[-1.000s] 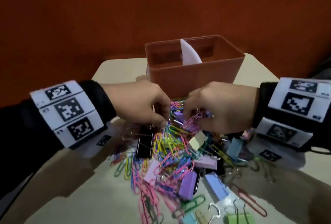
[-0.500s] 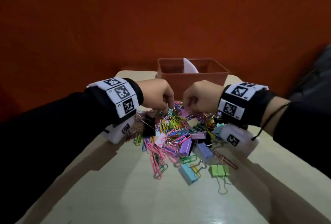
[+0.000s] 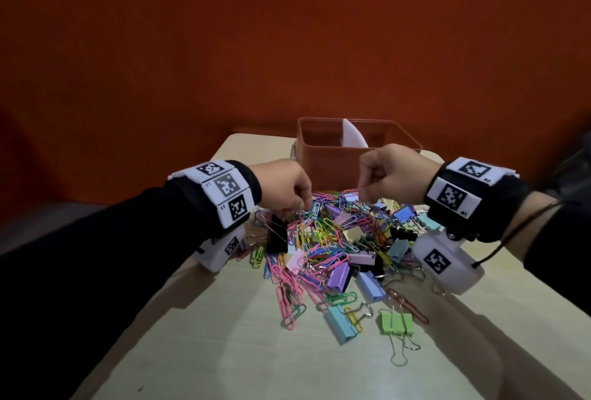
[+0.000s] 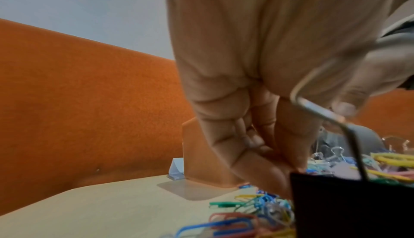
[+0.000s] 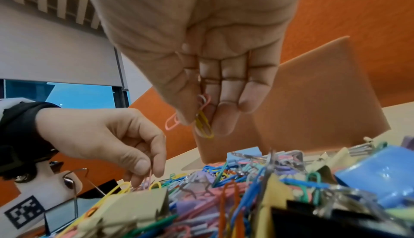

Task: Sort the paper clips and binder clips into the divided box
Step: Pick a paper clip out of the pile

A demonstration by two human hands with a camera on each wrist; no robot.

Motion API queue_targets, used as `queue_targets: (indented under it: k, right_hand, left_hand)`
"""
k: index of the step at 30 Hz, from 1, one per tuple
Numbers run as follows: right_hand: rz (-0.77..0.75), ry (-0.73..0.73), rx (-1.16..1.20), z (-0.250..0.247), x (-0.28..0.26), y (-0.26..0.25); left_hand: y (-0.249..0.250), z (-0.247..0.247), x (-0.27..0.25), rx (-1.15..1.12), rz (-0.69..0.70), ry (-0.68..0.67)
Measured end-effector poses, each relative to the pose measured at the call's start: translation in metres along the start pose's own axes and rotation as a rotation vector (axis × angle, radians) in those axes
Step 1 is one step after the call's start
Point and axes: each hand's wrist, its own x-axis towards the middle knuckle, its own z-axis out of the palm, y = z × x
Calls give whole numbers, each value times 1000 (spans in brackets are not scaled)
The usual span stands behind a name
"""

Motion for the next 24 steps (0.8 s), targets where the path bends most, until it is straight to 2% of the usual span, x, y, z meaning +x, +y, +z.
queue_targets:
  k: [5,13,16,20,22,24]
  right_hand:
    - [0,-30,56,-2,7,3]
    - [47,-157,207,-2,19,8]
    - [114,-223,354,-5,21,9]
    - [95,-277,526,-10,25,12]
    - [86,-263,563,-18,29,10]
    - [80,-198,587,-28,35,6]
  left_hand:
    - [6,3,9,165,24,-74]
    - [8,-2,24,234,101,-131]
    - [2,-11,26,127,98,-160]
    - [-5,-38,28,-244,76,-181]
    - [-1,-54,29,-356,104,-118]
    - [6,-70,34,-460,138,10]
